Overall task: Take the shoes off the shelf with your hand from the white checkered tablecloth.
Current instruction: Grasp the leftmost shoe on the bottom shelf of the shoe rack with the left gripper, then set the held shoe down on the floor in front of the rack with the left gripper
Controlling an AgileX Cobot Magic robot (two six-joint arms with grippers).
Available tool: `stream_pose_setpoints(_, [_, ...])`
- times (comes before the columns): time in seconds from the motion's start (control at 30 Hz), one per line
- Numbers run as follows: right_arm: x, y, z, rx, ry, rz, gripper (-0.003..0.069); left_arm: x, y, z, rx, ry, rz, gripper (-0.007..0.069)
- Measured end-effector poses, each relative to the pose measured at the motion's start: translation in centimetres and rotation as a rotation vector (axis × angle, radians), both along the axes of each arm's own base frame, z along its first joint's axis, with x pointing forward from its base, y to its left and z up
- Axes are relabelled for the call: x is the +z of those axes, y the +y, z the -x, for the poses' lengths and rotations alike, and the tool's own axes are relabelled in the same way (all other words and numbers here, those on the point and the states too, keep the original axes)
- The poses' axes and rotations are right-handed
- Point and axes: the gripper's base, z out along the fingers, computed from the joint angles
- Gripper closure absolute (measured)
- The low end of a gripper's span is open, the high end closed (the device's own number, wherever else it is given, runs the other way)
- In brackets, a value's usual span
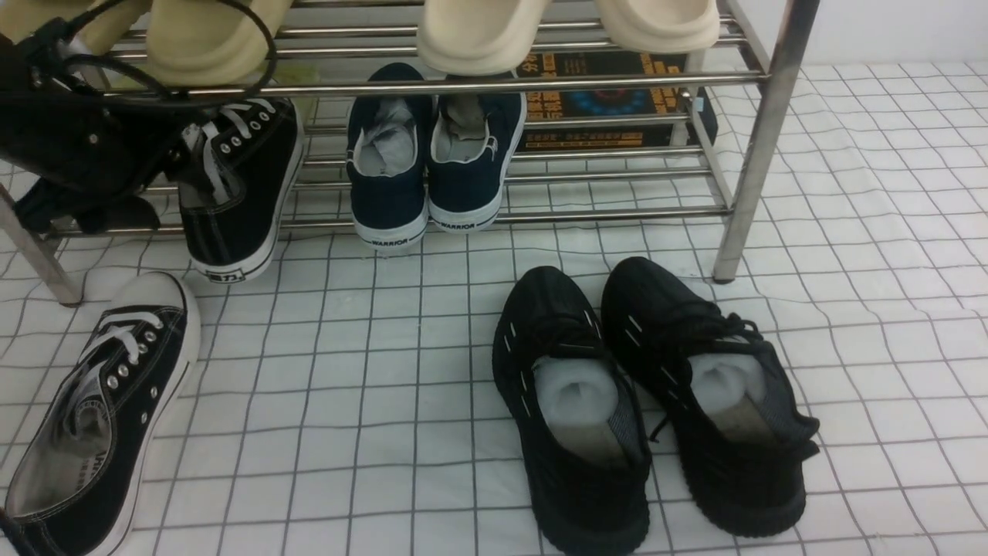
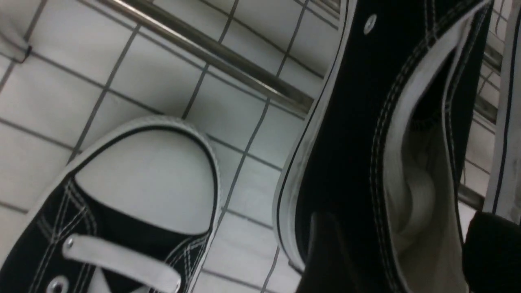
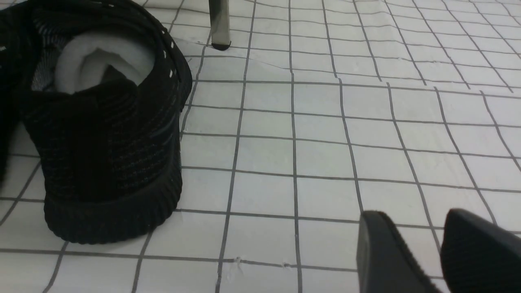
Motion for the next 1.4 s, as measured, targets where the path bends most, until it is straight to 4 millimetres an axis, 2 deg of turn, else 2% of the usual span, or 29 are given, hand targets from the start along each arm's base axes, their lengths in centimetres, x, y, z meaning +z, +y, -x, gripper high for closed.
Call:
stream_pose_setpoints(0.13, [0.0,0.0,0.0,0.000,0.000,0.000,0.0420,-1.4,-0.2,-0.9,0.005,-0.001,0.000,0.0223])
stream_pose_setpoints(0.17, [0.0,0.0,0.0,0.000,0.000,0.000,0.0420,-2.2,-0.1,-1.4,0.008,0.009,-0.001,0.0276])
stream_pose_setpoints(0.23, [0.0,0.0,0.0,0.000,0.000,0.000,0.0420,-2.6,-0.1,-1.6,0.009,0.013,-0.002,0.0312])
stream_pose_setpoints(0.27, [0.0,0.0,0.0,0.000,0.000,0.000,0.0420,-2.7,-0.1,-1.6,0.009,0.015,-0.005,0.0347])
stream_pose_setpoints(0.33, [0.0,0.0,0.0,0.000,0.000,0.000,0.0420,-3.0,0.0,-1.6,-0.002,0.034,-0.019,0.0492])
stream_pose_setpoints(0.37, [0.0,0.0,0.0,0.000,0.000,0.000,0.0420,-3.0,0.0,-1.6,-0.002,0.034,-0.019,0.0503])
stream_pose_setpoints(0.4, [0.0,0.0,0.0,0.000,0.000,0.000,0.0420,-3.0,0.0,-1.5,-0.020,0.046,-0.040,0.0565])
stream_pose_setpoints(0.47, [0.0,0.0,0.0,0.000,0.000,0.000,0.0420,-2.5,0.0,-0.8,-0.045,0.077,-0.051,0.0600])
stream_pose_setpoints(0.63, [0.0,0.0,0.0,0.000,0.000,0.000,0.0420,-0.2,-0.3,2.1,-0.103,0.199,-0.062,0.0606])
stream_pose_setpoints(0.67, [0.0,0.0,0.0,0.000,0.000,0.000,0.0420,0.9,-0.6,3.8,-0.137,0.262,-0.080,0.0606])
stream_pose_setpoints(0.73, [0.0,0.0,0.0,0.000,0.000,0.000,0.0420,1.4,-0.8,4.7,-0.155,0.292,-0.100,0.0606])
stream_pose_setpoints(0.77, [0.0,0.0,0.0,0.000,0.000,0.000,0.0420,1.7,-1.6,6.4,-0.178,0.346,-0.143,0.0606])
stream_pose_setpoints(0.87, [0.0,0.0,0.0,0.000,0.000,0.000,0.0420,1.2,-2.7,7.7,-0.185,0.373,-0.181,0.0606])
stream_pose_setpoints(0.97, [0.0,0.0,0.0,0.000,0.000,0.000,0.0420,-0.2,-4.3,9.1,-0.156,0.403,-0.233,0.0606])
stream_pose_setpoints(1.2, [0.0,0.0,0.0,0.000,0.000,0.000,0.0420,-2.9,-4.8,10.2,-0.039,0.443,-0.257,0.0606])
stream_pose_setpoints(1.4, [0.0,0.0,0.0,0.000,0.000,0.000,0.0420,-4.7,-5.0,11.1,-0.027,0.480,-0.243,0.0606])
